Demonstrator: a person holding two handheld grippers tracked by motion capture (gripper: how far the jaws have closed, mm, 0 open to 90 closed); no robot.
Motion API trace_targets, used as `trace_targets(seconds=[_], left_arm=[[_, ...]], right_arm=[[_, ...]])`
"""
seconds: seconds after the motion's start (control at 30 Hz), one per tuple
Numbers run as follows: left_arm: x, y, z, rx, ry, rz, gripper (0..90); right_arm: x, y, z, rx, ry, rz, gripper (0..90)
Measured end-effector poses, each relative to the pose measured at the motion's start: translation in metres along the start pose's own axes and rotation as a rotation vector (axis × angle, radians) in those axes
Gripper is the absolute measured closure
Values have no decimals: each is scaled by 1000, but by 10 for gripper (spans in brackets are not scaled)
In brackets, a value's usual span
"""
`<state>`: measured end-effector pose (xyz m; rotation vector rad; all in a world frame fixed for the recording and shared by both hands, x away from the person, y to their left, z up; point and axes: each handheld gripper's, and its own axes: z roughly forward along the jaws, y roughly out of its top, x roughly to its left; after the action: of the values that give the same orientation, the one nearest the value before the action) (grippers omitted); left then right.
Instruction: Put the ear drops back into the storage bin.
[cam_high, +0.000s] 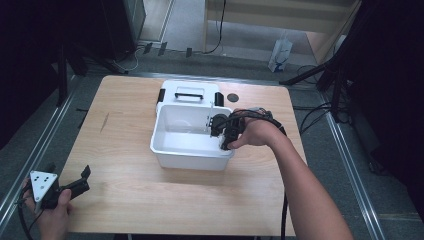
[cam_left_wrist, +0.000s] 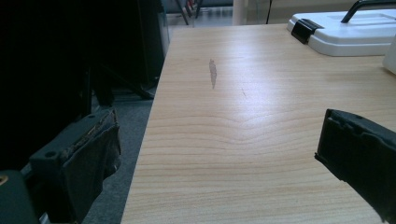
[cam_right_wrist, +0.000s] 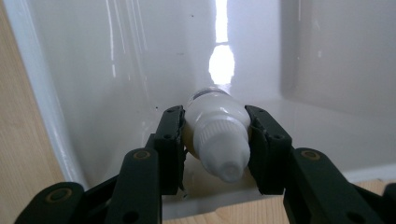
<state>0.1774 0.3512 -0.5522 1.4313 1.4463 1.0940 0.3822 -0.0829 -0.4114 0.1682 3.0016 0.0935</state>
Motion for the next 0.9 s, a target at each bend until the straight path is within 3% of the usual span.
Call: trace_targets(seconds=[0.37,0.6,0.9], left_arm=[[0,0,0,-1,1,1,3],[0,0,0,-2,0,0,2],[0,0,0,-4,-1,-2,3]], right_arm=[[-3,1,17,26,27,-42,608],[-5,4,23,56,60,-19,607],[-7,4,26,55,45,-7,621]])
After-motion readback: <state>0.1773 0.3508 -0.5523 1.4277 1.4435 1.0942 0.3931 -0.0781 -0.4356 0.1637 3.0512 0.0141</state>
